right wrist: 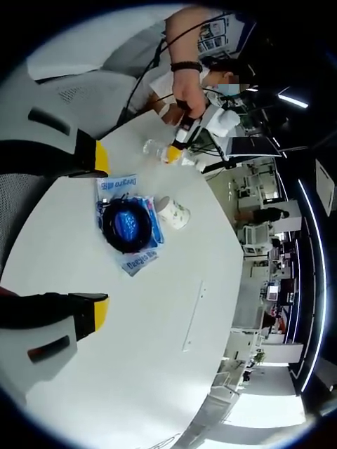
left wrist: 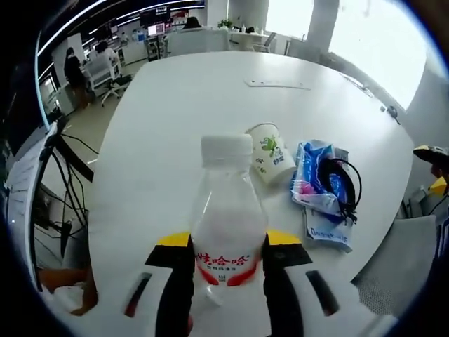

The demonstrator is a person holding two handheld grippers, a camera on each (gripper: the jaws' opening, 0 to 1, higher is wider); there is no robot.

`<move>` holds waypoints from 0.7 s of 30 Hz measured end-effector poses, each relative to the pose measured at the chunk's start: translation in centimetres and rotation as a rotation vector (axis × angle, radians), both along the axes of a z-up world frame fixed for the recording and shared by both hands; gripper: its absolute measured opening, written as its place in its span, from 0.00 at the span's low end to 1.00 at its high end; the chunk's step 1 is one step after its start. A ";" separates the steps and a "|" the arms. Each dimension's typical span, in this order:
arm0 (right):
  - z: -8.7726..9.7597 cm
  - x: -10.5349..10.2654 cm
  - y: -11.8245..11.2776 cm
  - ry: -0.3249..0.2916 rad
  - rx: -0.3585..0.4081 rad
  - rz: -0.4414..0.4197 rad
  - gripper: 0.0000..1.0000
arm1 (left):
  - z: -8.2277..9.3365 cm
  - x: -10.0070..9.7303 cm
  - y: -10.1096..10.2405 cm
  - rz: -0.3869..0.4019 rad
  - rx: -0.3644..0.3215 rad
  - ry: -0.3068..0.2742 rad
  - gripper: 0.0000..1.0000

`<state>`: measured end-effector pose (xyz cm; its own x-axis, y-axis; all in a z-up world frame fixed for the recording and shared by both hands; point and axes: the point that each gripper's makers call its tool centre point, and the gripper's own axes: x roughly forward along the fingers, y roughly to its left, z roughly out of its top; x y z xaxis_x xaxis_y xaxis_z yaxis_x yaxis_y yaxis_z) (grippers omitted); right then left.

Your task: Arrange the tabletop items into an orderly group along one side of the table until the central work area is clear of visible clutter.

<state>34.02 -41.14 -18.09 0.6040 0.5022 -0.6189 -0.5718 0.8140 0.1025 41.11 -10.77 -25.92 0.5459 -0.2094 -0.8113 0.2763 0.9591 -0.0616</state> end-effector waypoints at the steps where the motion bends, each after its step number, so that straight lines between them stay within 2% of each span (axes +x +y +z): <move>1: 0.1 0.0 0.0 -0.002 0.001 0.000 0.66 | 0.1 0.0 0.1 0.002 -0.002 -0.004 0.37; 7: -0.1 0.1 0.0 0.001 0.008 0.000 0.65 | 0.6 0.0 0.5 0.016 -0.001 -0.024 0.36; 12: -0.1 0.0 0.0 0.002 0.010 -0.002 0.65 | 0.1 -1.2 0.4 0.012 0.011 -0.023 0.36; 21: -0.4 -0.2 -0.1 0.009 0.013 -0.007 0.65 | -0.3 -1.7 0.8 0.018 0.040 -0.038 0.34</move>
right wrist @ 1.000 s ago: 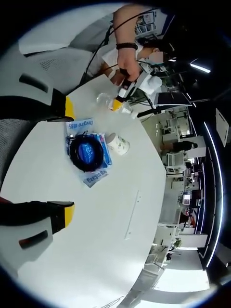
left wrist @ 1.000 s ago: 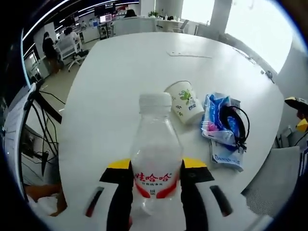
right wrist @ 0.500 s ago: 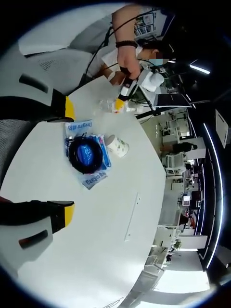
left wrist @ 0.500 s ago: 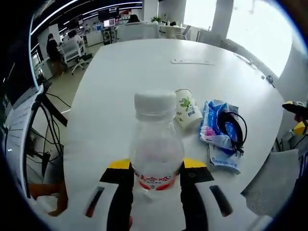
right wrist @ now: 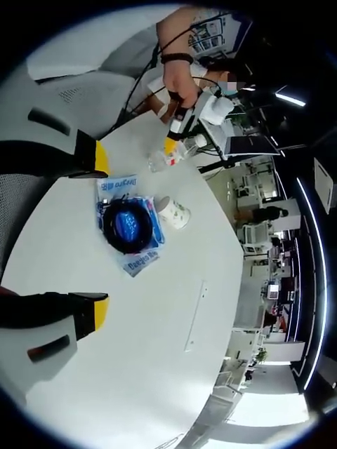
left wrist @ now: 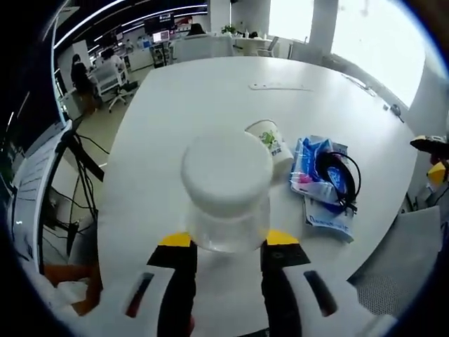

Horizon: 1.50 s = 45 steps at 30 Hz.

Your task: Arrange the tabletop items into an orderly group along one side of the table until the central work area is clear of visible clutter.

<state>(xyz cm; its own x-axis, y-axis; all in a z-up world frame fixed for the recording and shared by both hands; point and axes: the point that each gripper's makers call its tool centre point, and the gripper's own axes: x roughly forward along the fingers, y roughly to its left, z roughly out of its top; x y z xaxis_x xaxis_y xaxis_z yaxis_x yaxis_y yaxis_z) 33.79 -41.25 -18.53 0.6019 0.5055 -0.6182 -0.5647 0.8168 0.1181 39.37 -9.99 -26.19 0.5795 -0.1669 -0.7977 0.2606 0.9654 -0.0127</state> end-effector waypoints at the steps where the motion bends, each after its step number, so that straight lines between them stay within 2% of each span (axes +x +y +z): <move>1: 0.0 -0.1 0.1 0.000 0.001 0.002 0.65 | 0.0 0.0 0.0 0.001 0.002 -0.001 0.34; 15: -0.2 -0.5 0.2 0.003 -0.004 0.008 0.66 | -0.2 -0.1 0.2 0.025 0.005 -0.030 0.33; 22: -0.2 -0.6 -0.1 0.006 -0.002 -0.002 0.66 | 0.4 0.0 0.2 -0.083 -0.002 -0.097 0.34; 24: -0.3 -0.6 -0.2 0.007 -0.004 -0.002 0.66 | 0.2 -0.1 0.0 -0.127 -0.014 -0.095 0.38; 27: -0.3 -0.6 -0.1 0.011 -0.006 0.002 0.66 | 0.3 0.2 -0.3 -0.201 -0.012 -0.121 0.46; 28: -0.4 -0.6 0.0 0.011 -0.008 0.005 0.66 | 0.4 0.3 -0.1 -0.231 0.011 -0.134 0.44; 35: -0.5 -0.5 -0.1 0.016 -0.010 0.005 0.66 | 0.8 0.2 -0.3 -0.267 -0.001 -0.168 0.41; 37: -0.6 -0.5 -0.1 0.020 -0.012 0.006 0.66 | 0.9 0.1 -0.8 -0.294 -0.010 -0.167 0.37; 39: -0.6 -0.6 0.0 0.022 -0.015 0.011 0.66 | 0.8 0.3 -0.8 -0.291 0.002 -0.171 0.36; 43: -0.7 -0.5 0.2 0.028 -0.019 0.019 0.66 | 0.8 0.5 -0.5 -0.244 -0.019 -0.167 0.35; 45: -0.9 -0.5 0.3 0.031 -0.022 0.024 0.66 | 0.8 0.7 -0.4 -0.201 -0.028 -0.165 0.35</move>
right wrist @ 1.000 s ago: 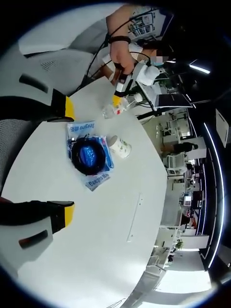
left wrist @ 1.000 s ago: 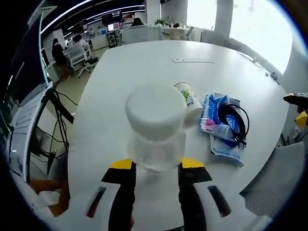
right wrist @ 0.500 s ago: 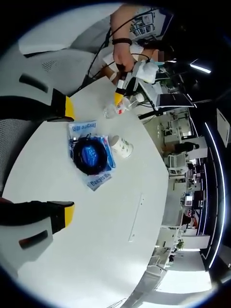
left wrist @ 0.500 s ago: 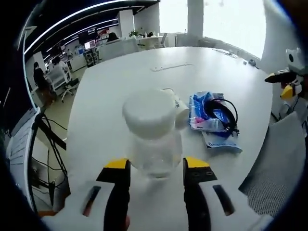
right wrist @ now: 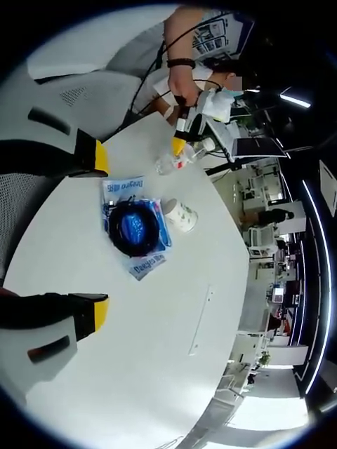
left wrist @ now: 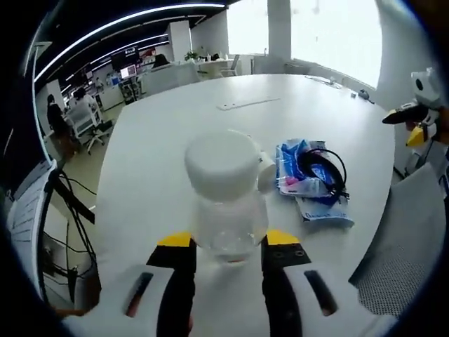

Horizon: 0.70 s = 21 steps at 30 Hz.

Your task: Arrange the tabletop items into an orderly group along one side of the table until the central work area is clear of visible clutter.

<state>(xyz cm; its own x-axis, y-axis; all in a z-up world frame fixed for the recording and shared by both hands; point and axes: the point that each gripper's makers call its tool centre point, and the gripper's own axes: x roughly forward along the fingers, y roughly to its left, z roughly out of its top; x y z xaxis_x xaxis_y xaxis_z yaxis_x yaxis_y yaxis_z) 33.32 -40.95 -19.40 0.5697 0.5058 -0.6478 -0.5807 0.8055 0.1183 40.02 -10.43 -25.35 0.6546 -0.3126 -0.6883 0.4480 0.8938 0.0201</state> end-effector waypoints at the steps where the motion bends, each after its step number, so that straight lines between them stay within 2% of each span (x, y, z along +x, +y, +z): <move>1: 0.0 0.0 0.0 0.001 -0.001 0.001 0.66 | 0.0 0.1 0.0 0.012 0.002 0.000 0.35; 11: -0.2 -0.1 -0.1 0.008 0.002 0.003 0.66 | 0.1 1.6 0.3 0.132 0.000 0.011 0.35; 21: -0.5 -0.2 -0.5 0.016 0.002 -0.005 0.66 | 0.1 3.2 0.3 0.208 -0.008 0.015 0.35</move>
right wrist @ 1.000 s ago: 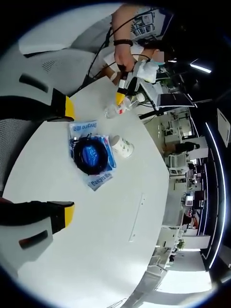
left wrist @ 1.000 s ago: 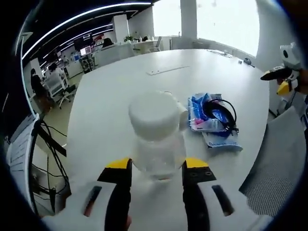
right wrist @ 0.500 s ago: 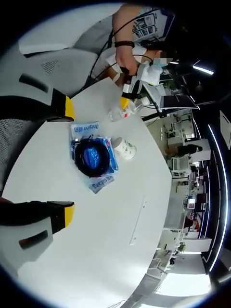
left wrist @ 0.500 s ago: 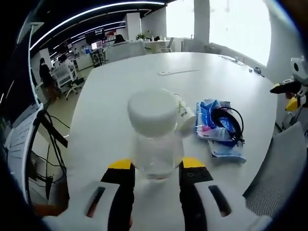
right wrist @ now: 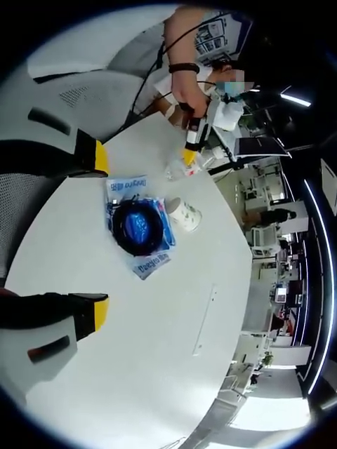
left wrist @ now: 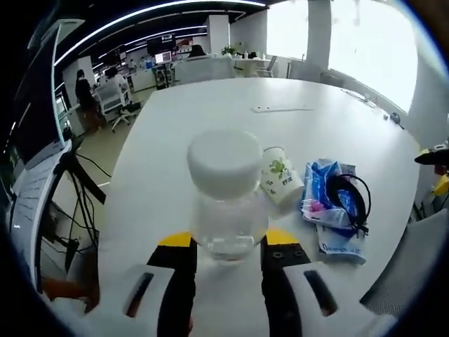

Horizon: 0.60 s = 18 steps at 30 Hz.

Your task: Arrange the tabletop items into an orderly group along one side of the table until the central work area is clear of visible clutter.

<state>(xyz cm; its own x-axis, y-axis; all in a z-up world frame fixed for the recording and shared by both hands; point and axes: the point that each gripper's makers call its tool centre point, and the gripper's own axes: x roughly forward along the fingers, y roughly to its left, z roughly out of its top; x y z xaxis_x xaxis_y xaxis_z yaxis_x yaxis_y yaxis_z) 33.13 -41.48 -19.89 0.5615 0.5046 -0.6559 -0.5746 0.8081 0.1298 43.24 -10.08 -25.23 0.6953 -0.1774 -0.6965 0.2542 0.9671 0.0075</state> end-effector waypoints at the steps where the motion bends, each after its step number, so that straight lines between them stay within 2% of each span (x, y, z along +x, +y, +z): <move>1: 0.0 0.0 -0.1 0.001 0.000 0.000 0.66 | 0.0 0.3 0.0 0.009 0.000 0.001 0.35; 18: -0.3 0.1 -0.7 0.007 0.000 -0.011 0.66 | -0.1 3.5 0.0 0.113 -0.004 0.006 0.34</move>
<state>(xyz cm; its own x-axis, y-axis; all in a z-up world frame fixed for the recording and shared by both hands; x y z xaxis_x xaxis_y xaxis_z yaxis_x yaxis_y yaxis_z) 33.25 -42.16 -20.15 0.5621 0.4987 -0.6598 -0.5647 0.8143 0.1343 46.73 -10.07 -25.33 0.7071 -0.1004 -0.6999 0.1432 0.9897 0.0027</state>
